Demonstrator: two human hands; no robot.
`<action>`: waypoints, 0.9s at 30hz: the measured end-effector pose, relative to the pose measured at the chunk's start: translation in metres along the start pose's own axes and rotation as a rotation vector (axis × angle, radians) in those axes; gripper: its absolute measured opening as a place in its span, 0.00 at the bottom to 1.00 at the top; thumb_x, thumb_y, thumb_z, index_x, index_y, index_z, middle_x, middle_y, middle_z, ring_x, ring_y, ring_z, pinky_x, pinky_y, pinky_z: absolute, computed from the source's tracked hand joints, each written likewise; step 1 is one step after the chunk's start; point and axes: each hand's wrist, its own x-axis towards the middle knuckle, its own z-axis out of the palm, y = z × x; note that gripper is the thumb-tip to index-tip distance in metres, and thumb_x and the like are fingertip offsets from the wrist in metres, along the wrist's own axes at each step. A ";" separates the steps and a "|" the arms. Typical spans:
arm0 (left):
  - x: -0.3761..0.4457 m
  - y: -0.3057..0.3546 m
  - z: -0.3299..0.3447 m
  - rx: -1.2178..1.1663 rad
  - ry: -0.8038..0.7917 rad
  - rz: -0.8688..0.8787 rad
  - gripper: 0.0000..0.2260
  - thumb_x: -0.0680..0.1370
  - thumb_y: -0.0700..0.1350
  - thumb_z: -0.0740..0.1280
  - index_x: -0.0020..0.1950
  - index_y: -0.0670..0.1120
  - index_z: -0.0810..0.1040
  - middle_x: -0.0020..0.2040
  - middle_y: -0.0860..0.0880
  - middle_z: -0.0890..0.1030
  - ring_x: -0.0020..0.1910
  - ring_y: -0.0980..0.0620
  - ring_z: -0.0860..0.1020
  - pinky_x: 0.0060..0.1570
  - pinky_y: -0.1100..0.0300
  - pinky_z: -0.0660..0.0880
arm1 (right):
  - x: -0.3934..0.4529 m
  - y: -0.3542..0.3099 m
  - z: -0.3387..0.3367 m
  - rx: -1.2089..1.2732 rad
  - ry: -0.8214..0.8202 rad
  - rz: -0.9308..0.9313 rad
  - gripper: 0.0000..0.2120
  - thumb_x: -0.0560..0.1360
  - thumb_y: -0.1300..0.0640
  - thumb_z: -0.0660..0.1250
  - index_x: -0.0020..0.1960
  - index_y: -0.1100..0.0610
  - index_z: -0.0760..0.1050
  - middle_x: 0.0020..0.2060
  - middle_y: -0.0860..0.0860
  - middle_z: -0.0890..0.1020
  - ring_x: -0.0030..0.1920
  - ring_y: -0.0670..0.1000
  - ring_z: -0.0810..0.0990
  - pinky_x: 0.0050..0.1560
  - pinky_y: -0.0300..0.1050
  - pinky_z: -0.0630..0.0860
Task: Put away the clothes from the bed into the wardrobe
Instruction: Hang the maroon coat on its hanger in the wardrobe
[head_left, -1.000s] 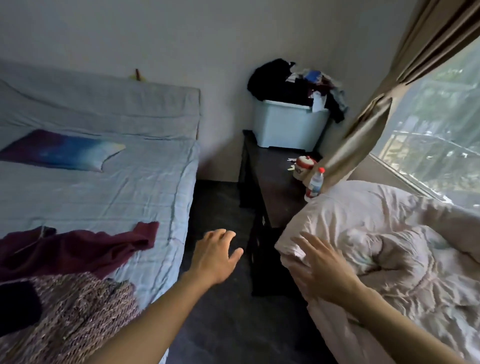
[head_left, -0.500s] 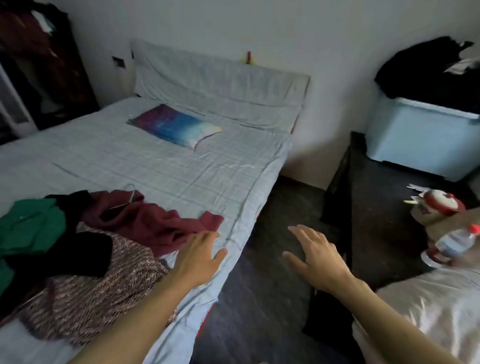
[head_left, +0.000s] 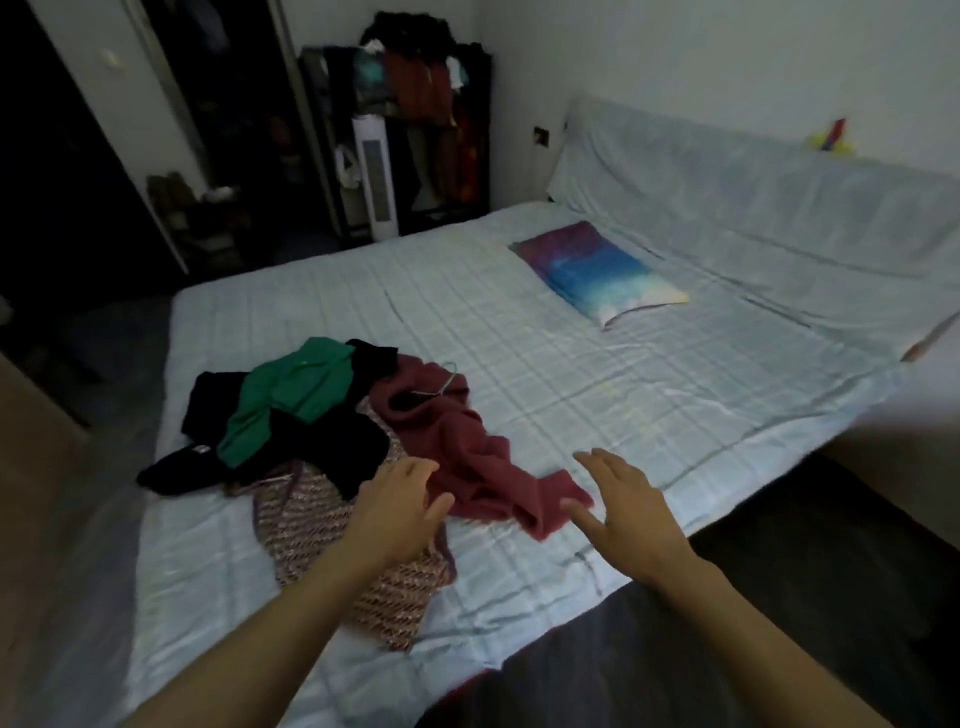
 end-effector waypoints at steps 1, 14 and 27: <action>0.002 -0.007 -0.003 -0.003 0.013 -0.031 0.25 0.80 0.61 0.59 0.74 0.50 0.67 0.73 0.49 0.69 0.70 0.45 0.67 0.66 0.48 0.68 | 0.013 -0.004 0.002 -0.009 -0.023 -0.031 0.32 0.78 0.35 0.58 0.78 0.46 0.57 0.78 0.50 0.60 0.77 0.53 0.59 0.73 0.55 0.62; 0.106 -0.083 -0.006 -0.108 0.061 -0.251 0.26 0.81 0.60 0.58 0.75 0.50 0.65 0.74 0.50 0.67 0.71 0.46 0.65 0.67 0.48 0.67 | 0.182 -0.047 0.030 -0.083 -0.126 -0.219 0.32 0.79 0.37 0.60 0.78 0.47 0.58 0.77 0.50 0.61 0.75 0.53 0.61 0.71 0.53 0.64; 0.240 -0.137 -0.001 -0.038 0.036 -0.264 0.24 0.81 0.60 0.58 0.74 0.52 0.65 0.74 0.50 0.68 0.71 0.46 0.65 0.66 0.47 0.67 | 0.337 -0.053 0.076 0.013 -0.212 -0.242 0.35 0.76 0.35 0.55 0.78 0.51 0.60 0.76 0.50 0.64 0.74 0.54 0.65 0.71 0.51 0.65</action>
